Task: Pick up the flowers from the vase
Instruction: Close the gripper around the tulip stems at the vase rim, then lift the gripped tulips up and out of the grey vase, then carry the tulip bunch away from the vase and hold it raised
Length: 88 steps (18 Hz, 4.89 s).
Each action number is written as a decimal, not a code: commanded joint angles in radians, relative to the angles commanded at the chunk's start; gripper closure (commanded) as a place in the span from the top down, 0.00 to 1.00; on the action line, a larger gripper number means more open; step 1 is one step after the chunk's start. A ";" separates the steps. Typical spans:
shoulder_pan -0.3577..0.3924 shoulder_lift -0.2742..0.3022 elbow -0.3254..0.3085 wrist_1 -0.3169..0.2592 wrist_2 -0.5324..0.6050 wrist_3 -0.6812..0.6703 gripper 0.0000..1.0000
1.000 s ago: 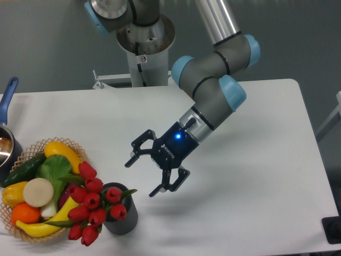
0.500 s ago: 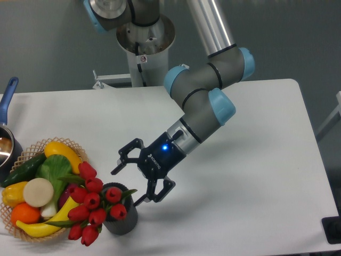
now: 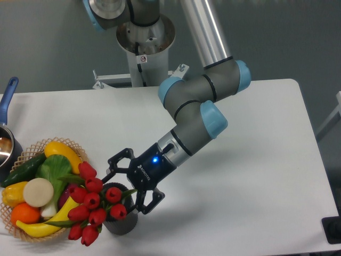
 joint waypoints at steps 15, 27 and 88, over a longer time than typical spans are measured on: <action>-0.008 0.018 0.008 0.006 0.000 -0.046 0.21; 0.038 0.104 -0.003 0.006 -0.080 -0.084 0.21; 0.340 0.242 0.037 0.002 0.124 -0.120 0.23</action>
